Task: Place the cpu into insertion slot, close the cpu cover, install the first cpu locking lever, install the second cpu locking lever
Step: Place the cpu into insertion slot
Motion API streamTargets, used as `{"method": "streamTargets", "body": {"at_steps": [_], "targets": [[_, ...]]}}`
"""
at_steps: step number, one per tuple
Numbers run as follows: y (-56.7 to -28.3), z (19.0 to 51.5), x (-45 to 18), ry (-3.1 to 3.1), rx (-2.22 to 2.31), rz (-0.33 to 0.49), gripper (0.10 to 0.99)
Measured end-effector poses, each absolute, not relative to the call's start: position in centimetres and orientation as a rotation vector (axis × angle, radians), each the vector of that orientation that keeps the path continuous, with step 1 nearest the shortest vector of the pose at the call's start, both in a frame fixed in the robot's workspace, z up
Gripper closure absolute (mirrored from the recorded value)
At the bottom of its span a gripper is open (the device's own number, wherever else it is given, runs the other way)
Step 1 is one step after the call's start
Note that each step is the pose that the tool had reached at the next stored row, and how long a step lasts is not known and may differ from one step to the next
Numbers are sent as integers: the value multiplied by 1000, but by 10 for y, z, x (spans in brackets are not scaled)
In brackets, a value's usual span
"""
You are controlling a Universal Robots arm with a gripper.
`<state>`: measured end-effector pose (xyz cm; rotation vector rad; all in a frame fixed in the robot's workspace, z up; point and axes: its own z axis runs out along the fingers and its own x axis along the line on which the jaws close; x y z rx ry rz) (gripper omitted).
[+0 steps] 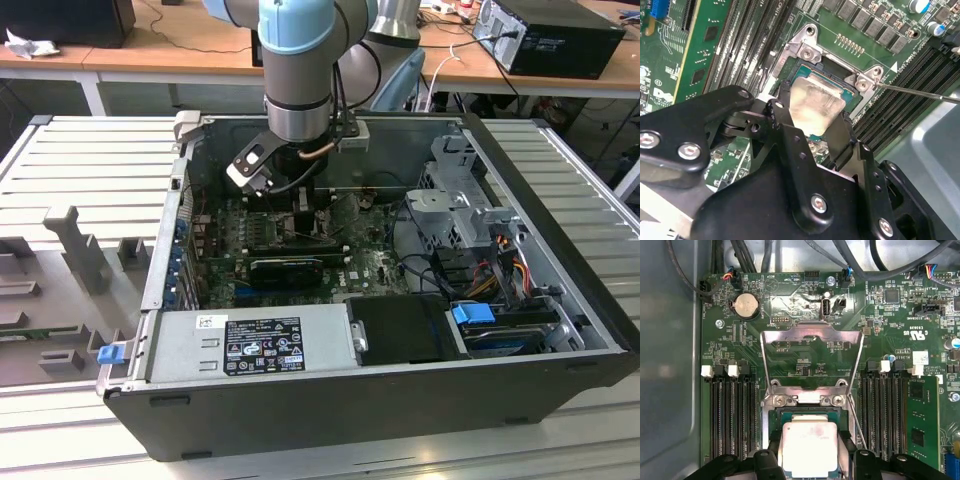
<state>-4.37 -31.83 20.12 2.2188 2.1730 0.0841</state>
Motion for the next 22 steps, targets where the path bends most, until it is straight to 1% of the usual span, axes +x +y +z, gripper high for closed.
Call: {"method": "streamTargets", "body": {"at_steps": [5,6,10,11,17,18,20,22], "targets": [[-318,201,-44,2174,2218,85,545],[-318,202,-44,2174,2218,84,482],[-318,208,-44,2174,2218,85,482],[-318,209,-44,2174,2218,84,498],[-318,212,-44,2174,2218,84,871],[-318,213,-44,2174,2218,84,871],[-318,214,-44,2174,2218,84,980],[-318,215,-44,2174,2218,84,980]]}}
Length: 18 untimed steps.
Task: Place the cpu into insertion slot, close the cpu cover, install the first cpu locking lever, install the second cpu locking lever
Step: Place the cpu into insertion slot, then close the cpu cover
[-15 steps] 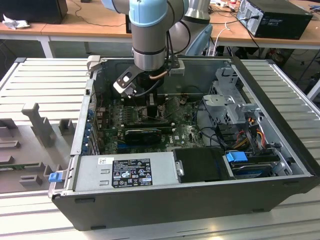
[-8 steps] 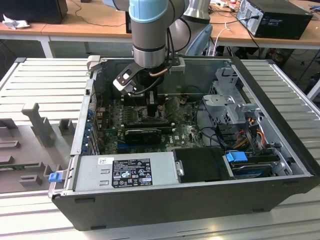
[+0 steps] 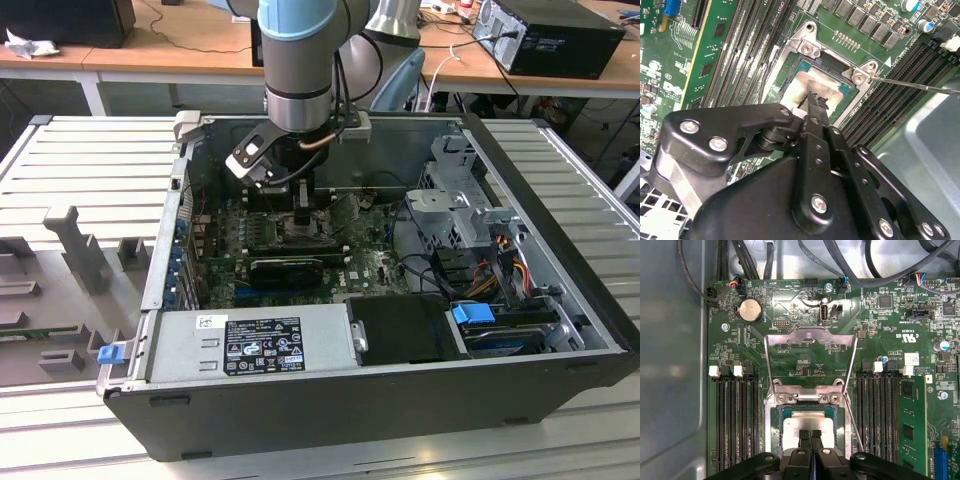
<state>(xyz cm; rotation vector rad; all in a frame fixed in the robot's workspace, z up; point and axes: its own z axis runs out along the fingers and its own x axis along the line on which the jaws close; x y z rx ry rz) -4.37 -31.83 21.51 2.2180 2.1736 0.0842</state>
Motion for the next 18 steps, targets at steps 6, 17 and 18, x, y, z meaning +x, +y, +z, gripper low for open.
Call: {"method": "streamTargets", "body": {"at_steps": [6,17,18], "targets": [[-318,220,-44,2174,2218,84,980],[-318,234,-34,2170,2215,73,980],[-318,235,-34,2170,2214,73,980]]}}
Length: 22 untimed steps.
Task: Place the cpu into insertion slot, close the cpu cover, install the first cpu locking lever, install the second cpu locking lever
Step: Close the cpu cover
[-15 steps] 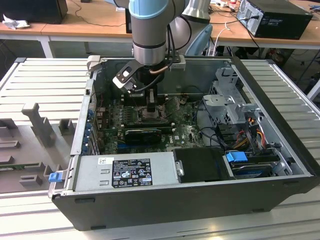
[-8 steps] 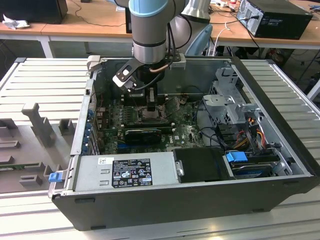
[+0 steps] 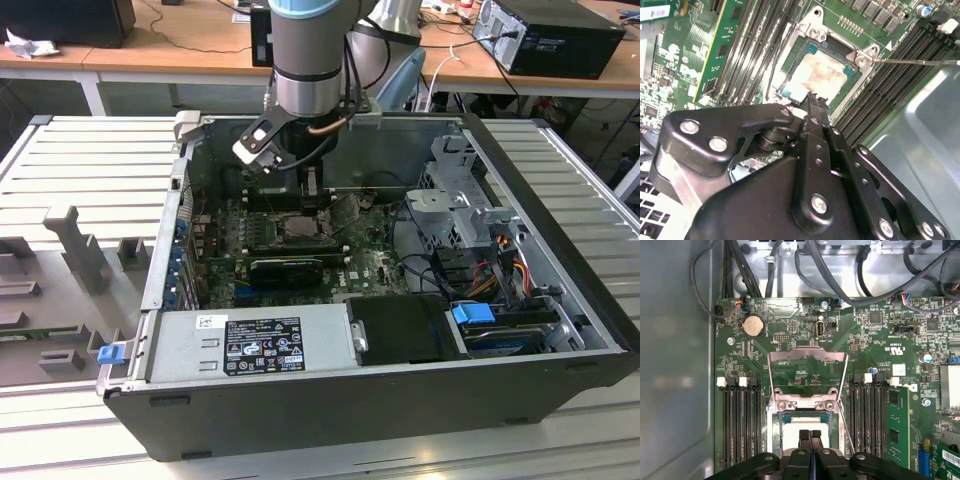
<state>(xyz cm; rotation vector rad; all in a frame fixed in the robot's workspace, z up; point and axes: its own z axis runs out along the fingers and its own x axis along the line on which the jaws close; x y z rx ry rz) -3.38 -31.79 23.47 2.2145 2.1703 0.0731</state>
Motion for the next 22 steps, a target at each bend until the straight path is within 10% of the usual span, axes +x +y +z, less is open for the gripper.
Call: {"method": "streamTargets", "body": {"at_steps": [22], "targets": [[-318,262,-13,2170,2218,57,980]]}}
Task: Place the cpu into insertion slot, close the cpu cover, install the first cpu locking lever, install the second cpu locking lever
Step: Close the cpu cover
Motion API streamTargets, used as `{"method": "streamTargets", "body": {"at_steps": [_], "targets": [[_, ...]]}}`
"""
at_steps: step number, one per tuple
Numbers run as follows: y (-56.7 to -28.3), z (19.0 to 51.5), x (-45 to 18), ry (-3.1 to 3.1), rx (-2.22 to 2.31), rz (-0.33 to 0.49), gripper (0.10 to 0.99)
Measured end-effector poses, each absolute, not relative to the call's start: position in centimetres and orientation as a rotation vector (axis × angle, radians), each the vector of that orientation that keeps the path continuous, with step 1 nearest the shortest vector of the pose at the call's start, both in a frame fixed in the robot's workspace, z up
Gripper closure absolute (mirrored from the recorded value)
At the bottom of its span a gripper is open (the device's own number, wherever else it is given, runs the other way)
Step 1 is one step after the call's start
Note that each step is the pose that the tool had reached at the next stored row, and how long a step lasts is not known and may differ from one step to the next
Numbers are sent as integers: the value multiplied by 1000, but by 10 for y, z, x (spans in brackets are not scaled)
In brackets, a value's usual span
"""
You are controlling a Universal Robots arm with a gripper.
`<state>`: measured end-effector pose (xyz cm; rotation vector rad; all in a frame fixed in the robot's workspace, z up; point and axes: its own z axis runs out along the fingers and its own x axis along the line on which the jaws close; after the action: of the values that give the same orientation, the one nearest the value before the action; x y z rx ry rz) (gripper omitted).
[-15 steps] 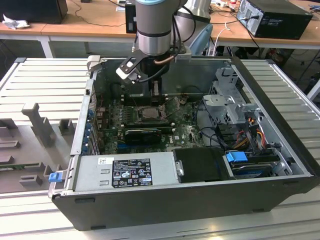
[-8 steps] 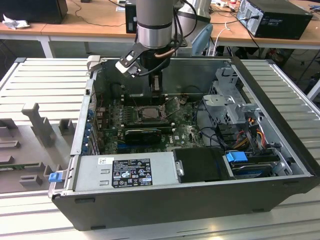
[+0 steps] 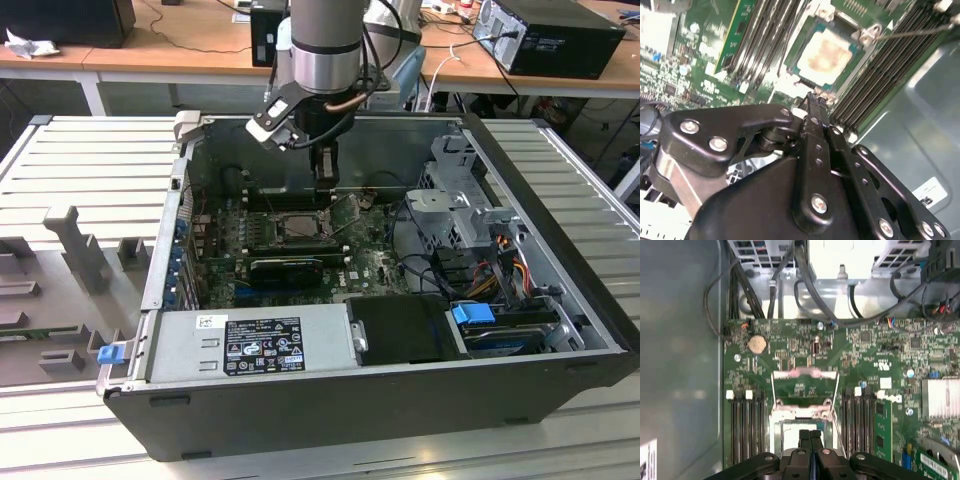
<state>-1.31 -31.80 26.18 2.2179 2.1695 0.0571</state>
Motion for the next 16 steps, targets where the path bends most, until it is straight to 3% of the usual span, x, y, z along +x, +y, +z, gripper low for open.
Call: {"method": "streamTargets", "body": {"at_steps": [16], "targets": [[-317,248,65,2193,2196,57,980]]}}
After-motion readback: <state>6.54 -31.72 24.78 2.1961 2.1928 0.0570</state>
